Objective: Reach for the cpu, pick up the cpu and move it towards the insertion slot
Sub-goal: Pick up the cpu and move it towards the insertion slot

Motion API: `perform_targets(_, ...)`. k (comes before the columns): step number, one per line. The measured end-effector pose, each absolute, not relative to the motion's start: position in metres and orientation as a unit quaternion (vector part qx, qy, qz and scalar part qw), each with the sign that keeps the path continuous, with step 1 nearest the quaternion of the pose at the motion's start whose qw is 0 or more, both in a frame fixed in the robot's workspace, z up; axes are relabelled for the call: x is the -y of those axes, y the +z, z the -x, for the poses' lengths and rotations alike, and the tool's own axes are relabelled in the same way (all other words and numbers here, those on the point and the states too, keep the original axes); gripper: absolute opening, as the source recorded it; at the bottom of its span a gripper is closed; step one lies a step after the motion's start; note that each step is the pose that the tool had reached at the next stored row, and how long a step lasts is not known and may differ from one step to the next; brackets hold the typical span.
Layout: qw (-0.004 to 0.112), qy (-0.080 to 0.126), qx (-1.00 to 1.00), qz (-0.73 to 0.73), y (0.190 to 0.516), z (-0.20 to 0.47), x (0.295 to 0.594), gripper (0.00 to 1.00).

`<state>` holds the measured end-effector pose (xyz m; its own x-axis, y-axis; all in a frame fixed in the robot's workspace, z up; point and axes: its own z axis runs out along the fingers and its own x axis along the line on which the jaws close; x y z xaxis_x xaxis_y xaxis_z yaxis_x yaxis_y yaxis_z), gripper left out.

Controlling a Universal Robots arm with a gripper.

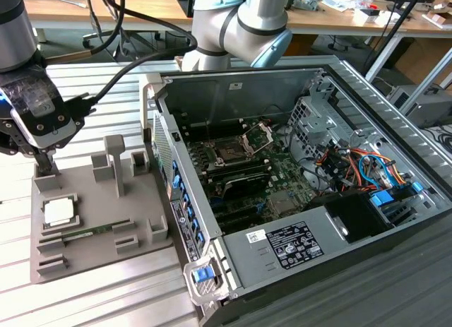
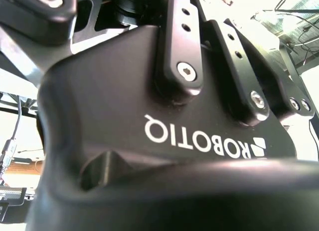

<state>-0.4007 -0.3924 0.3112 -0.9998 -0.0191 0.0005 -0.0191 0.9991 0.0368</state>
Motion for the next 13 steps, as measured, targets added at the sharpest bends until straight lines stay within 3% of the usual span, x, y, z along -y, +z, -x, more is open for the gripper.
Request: perform_targets(13,0.000,-0.018,1.000,-0.010,0.3074,0.4020,0.3924,0.11)
